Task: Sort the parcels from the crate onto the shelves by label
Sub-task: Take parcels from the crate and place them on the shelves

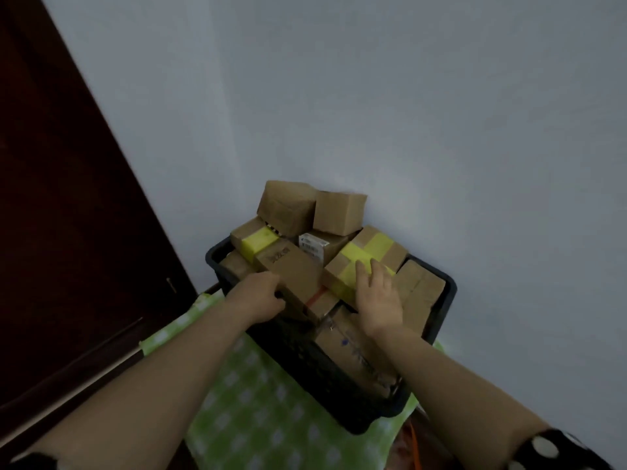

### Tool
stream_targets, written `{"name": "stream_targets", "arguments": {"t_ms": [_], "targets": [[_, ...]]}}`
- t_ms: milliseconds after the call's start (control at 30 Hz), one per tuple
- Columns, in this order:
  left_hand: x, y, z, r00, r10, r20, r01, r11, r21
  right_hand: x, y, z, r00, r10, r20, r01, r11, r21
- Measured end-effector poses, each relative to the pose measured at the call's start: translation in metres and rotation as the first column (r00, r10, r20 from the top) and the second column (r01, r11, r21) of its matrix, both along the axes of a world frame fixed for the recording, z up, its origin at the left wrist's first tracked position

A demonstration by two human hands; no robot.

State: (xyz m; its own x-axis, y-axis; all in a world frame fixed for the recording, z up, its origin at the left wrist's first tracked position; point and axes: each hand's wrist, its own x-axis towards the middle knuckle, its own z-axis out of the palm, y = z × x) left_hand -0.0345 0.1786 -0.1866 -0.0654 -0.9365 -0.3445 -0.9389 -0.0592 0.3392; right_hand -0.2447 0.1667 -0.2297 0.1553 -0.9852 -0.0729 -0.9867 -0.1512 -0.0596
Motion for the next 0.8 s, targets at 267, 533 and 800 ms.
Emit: {"name": "stream_targets", "arguments": {"t_ms": [267, 533, 800], "targets": [[-0.022, -0.001, -0.016, 0.990, 0.138, 0.009, -0.138, 0.990, 0.016, -0.024, -0.029, -0.019, 0.983, 0.181, -0.027, -0.179, 0.983, 0.043], [-0.054, 0.015, 0.017, 0.918, 0.335, -0.212, -0.346, 0.938, -0.013, -0.071, 0.003, 0.055, 0.716, 0.007, 0.698, 0.160, 0.972, -0.174], [-0.022, 0.082, 0.058, 0.673, 0.482, -0.561, -0.585, 0.811, -0.007, -0.051, 0.060, 0.097, 0.267, -0.091, 0.959, 0.352, 0.936, -0.009]]}}
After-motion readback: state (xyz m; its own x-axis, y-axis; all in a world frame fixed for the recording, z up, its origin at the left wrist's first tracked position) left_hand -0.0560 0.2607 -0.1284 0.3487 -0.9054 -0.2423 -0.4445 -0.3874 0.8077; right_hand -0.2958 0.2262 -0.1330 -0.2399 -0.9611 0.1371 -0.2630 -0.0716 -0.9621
